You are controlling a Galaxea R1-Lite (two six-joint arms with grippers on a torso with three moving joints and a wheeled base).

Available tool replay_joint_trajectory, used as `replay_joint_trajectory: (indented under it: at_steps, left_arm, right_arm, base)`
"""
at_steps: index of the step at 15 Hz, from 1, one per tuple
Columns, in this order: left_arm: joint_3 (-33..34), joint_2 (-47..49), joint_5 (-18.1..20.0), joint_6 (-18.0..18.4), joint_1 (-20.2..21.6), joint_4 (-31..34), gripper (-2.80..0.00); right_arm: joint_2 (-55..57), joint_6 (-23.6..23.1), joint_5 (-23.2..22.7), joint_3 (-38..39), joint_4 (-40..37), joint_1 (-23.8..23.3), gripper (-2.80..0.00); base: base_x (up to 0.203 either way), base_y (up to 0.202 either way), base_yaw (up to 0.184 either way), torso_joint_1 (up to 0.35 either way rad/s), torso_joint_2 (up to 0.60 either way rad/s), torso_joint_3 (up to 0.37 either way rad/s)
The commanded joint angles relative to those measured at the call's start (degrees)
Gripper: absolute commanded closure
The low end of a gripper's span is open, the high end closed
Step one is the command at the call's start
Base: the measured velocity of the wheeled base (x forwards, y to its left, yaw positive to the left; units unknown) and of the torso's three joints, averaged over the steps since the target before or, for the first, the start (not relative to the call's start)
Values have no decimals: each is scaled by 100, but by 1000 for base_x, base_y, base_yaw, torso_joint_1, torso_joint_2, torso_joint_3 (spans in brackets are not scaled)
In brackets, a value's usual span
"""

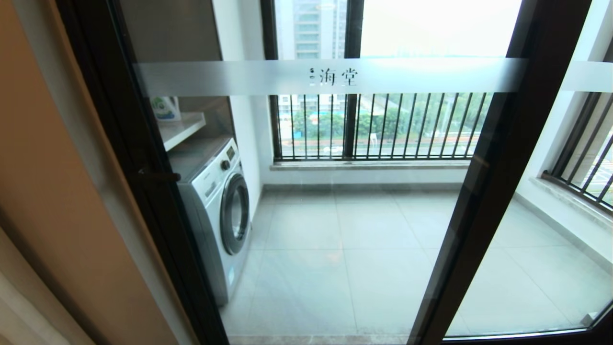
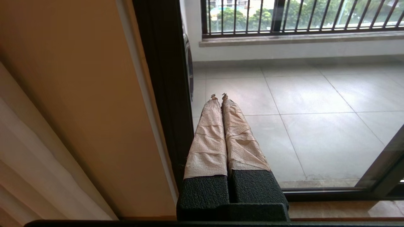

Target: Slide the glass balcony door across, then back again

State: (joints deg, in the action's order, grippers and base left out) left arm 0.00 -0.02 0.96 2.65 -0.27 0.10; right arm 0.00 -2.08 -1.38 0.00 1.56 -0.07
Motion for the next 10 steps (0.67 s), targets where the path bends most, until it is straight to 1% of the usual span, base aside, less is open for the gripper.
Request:
replay_joint_trajectory:
  at_steps: [1, 10]
  left_arm:
    - [9, 11, 0, -1, 0, -1, 0]
    - [9, 11, 0, -1, 0, -1, 0]
  right_arm:
    - [-7, -3, -7, 70, 2, -1, 0]
    - [0, -4, -4, 70, 2, 7, 0]
  base:
    - [0, 0, 0, 0, 0, 0]
    - [0, 0, 0, 0, 0, 0]
